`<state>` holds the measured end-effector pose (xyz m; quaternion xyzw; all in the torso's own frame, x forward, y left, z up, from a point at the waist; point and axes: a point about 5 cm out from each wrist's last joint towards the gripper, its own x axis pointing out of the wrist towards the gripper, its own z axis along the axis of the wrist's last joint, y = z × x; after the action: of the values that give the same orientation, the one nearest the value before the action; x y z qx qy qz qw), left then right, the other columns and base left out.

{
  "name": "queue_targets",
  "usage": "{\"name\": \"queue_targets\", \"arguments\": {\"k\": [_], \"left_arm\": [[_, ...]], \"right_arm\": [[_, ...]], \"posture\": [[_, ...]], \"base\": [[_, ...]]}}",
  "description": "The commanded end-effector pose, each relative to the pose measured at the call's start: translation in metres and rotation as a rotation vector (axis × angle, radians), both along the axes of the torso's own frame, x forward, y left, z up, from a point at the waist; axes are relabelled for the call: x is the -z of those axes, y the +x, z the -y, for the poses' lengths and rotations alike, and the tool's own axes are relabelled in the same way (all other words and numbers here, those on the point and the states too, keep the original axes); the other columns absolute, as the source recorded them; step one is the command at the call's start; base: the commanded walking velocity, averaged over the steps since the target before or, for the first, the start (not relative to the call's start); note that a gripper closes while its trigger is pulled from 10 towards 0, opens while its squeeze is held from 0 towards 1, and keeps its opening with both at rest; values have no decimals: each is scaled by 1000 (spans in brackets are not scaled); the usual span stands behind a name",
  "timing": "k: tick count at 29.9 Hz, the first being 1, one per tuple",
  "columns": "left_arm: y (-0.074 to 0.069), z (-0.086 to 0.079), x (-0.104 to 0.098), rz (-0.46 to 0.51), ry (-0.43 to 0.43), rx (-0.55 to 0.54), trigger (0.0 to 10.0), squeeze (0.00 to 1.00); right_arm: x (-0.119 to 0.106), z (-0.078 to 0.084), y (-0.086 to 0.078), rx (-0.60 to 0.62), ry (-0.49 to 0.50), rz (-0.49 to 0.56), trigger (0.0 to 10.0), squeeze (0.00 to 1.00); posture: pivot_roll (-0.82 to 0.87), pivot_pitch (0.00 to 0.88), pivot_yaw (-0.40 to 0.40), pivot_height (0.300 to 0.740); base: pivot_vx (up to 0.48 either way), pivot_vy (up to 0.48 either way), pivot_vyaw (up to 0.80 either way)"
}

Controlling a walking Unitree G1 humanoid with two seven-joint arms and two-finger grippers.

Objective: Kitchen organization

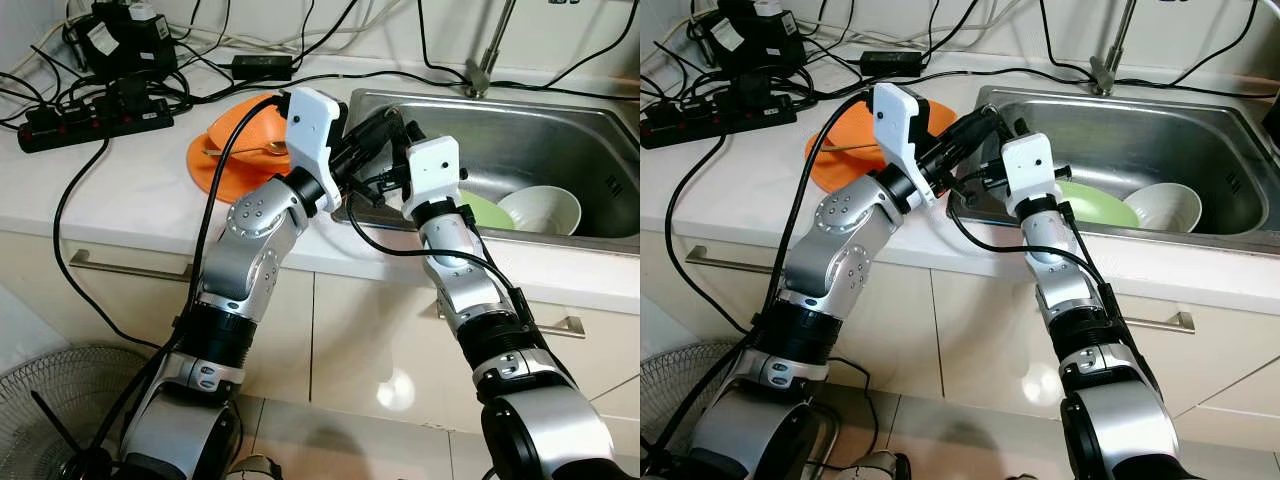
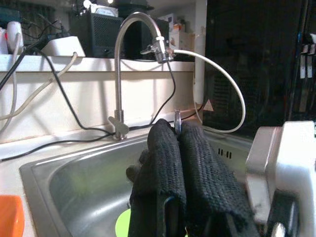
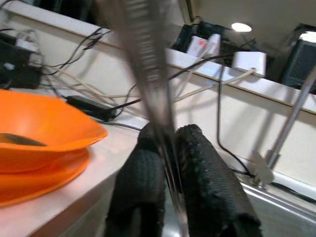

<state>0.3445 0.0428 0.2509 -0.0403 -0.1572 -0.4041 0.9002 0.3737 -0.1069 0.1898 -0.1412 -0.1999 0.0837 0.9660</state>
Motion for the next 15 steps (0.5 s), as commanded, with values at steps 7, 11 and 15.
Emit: {"name": "queue_targets", "arguments": {"k": [7,11,15], "left_arm": [[1,-4,-8,28,-11,-23,10000,0],[1,-4,-8,21,-14,-21,10000,1000],[1,-4,-7,15,-21,-21,10000,1000]], "right_arm": [[-1,5,0,10,13,7,0,0],[-1,5,0,11,13,6,0,0],[-1,5,0,13,15,6,0,0]], "posture": [[122,25,35,740],[122,25,35,740],[123,26,35,740]], "base": [[0,0,0],[0,0,0],[0,0,0]]}}
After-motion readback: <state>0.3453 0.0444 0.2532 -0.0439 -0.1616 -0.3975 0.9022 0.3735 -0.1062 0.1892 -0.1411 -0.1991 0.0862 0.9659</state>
